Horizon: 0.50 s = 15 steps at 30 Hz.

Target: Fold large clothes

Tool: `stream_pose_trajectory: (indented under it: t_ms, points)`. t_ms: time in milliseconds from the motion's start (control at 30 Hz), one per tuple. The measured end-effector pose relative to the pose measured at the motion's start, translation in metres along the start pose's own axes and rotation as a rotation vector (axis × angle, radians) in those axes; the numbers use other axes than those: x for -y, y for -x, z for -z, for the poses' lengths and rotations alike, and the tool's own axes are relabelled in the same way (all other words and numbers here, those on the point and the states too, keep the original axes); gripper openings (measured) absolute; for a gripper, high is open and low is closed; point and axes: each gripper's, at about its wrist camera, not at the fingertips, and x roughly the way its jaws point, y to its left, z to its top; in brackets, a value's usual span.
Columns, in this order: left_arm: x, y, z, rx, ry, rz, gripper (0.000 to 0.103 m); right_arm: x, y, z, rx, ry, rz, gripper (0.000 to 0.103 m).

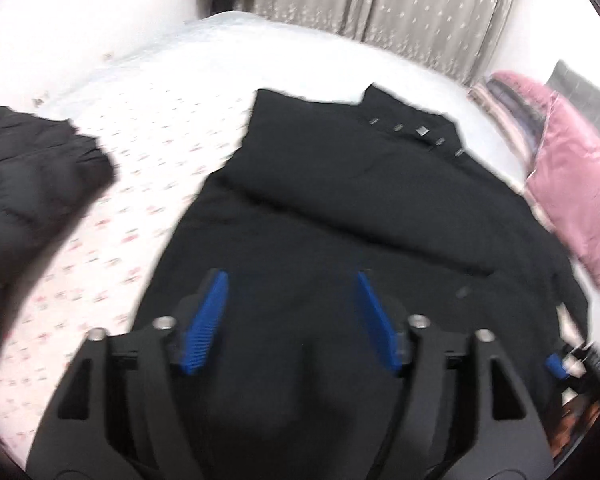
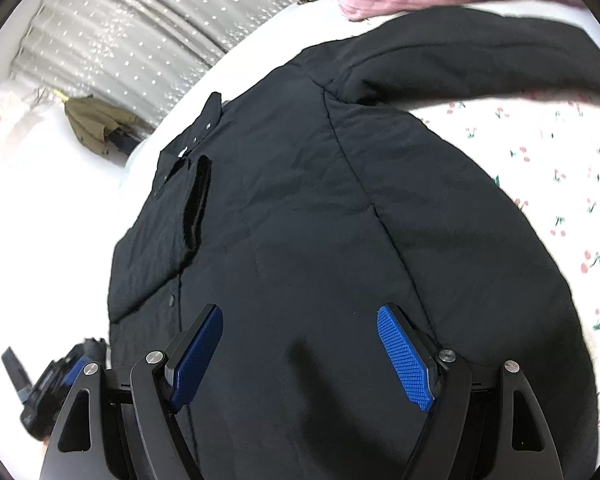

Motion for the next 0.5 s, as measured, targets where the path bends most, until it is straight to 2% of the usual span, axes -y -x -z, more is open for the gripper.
stream_pose_trajectory:
  t_ms: [67,167,233,300,400,500]
  points:
    - [0.0,-0.009,0.016,0.017,-0.032,-0.053,0.082,0.001,0.004,-0.001,0.0,0.01,-0.008,0.081]
    - [-0.004,-0.041,0.037,-0.061,-0.066,-0.039,0.082,0.013,0.02,-0.009,0.034,-0.014,-0.047,0.081]
    - [-0.003,-0.054,0.039,-0.091,-0.055,-0.024,0.082,0.032,0.039,-0.018,0.104,-0.048,-0.029,0.081]
    - [0.001,-0.058,0.035,-0.081,-0.071,-0.023,0.082,0.066,0.06,-0.026,0.184,-0.125,0.016,0.081]
    - [0.005,-0.061,0.033,-0.047,-0.101,-0.043,0.084,0.108,0.079,-0.033,0.258,-0.198,0.059,0.081]
    - [0.007,-0.076,0.037,-0.089,-0.105,-0.061,0.089,0.156,0.093,-0.04,0.314,-0.29,0.074,0.081]
